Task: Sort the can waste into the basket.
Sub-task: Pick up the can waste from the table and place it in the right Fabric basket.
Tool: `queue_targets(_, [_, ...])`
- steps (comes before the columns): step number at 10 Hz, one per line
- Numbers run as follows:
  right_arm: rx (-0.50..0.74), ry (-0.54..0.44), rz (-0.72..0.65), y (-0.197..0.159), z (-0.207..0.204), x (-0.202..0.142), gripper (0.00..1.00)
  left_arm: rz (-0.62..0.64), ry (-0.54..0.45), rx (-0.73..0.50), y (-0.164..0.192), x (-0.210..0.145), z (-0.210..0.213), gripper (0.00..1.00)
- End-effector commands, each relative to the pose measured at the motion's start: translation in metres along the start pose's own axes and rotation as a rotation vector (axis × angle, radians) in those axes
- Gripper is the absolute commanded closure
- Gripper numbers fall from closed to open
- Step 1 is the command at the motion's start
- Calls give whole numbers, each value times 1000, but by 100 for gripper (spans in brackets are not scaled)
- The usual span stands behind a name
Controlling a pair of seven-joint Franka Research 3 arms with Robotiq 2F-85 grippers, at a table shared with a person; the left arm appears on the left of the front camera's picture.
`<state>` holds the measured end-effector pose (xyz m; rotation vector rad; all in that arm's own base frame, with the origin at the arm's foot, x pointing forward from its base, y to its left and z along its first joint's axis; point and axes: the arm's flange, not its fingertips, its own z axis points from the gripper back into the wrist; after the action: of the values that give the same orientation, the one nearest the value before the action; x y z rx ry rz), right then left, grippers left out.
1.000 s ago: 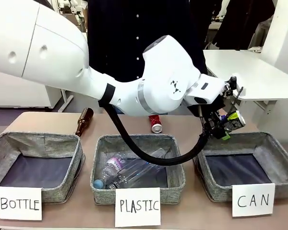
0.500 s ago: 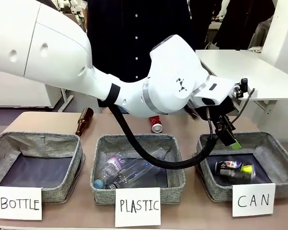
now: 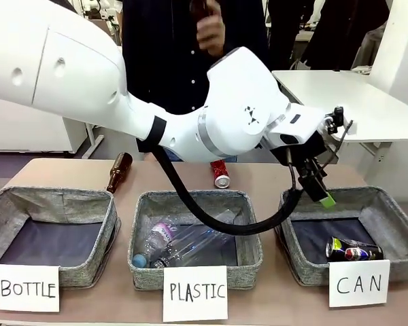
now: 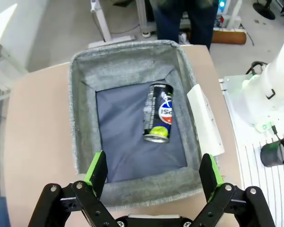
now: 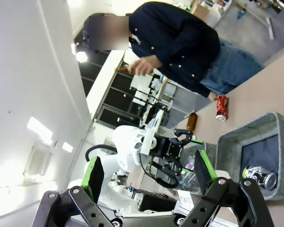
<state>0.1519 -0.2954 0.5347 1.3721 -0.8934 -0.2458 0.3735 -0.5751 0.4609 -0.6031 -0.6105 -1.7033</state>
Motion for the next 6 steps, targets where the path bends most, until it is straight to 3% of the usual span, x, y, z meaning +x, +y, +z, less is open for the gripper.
queue_targets(1, [-1,-19,-4,0,-3,0,0,56,60,-4,-21,-15,63,0])
queue_targets(3, [-1,-19,-4,0,-3,0,0,129,39,107,-56,-51,169,0])
queue_targets(4, [0,0,-1,0,0,0,0,260,8,128,-74,-73,221,0])
queue_targets(6, [97,200,51,14,-41,-14,0,543,-8,240,-95,-119,294,0])
